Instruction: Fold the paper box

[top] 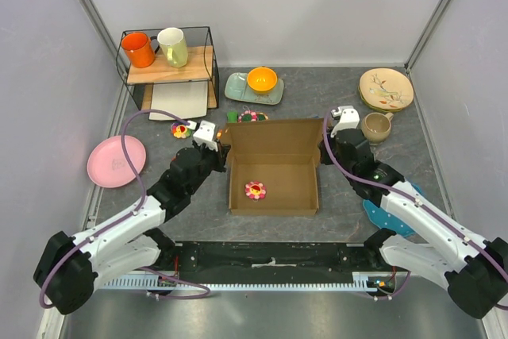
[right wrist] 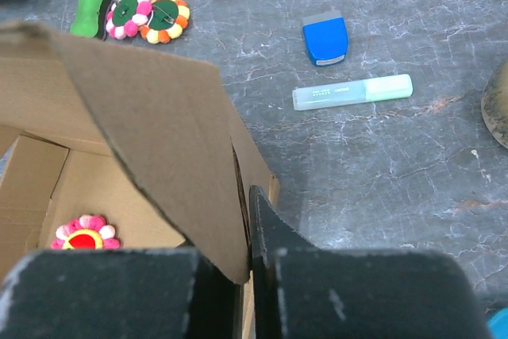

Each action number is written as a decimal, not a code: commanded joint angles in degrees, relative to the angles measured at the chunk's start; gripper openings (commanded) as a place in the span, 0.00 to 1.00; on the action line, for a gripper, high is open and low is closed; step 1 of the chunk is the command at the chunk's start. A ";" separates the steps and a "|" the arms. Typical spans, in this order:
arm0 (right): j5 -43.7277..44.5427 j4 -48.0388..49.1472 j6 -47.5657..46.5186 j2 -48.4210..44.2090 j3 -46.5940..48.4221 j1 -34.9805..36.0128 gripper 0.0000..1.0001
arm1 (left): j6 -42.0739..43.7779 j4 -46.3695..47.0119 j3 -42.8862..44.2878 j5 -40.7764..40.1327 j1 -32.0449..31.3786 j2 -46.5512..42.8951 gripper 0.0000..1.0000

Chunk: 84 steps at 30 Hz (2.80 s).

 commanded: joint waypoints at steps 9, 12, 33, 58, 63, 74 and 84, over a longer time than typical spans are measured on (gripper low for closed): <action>5.52 -0.34 5.08 -0.15 -1.31 4.14 0.06 | -3.88 5.66 3.09 -14.81 -6.91 2.42 0.04; 8.16 -1.13 4.73 0.20 -1.13 5.98 0.10 | -1.69 3.03 4.76 -16.30 -8.66 4.26 0.06; 18.18 -3.33 7.44 0.38 -1.83 13.55 0.13 | -1.32 -4.63 10.57 -26.77 -18.07 10.95 0.13; 20.29 -3.94 10.53 -3.32 -7.90 16.62 0.17 | -17.22 -11.84 14.52 -29.40 -22.99 14.38 0.16; 20.99 -4.21 10.70 -3.49 -8.16 17.68 0.17 | -17.41 -11.84 15.05 -30.98 -25.45 17.01 0.17; 21.87 -5.09 11.84 -5.33 -10.27 18.91 0.18 | -20.92 -9.20 7.06 -32.13 -27.30 15.00 0.19; 22.49 -7.37 13.78 -10.08 -11.07 19.17 0.37 | -22.59 -10.78 2.66 -31.95 -28.00 9.99 0.25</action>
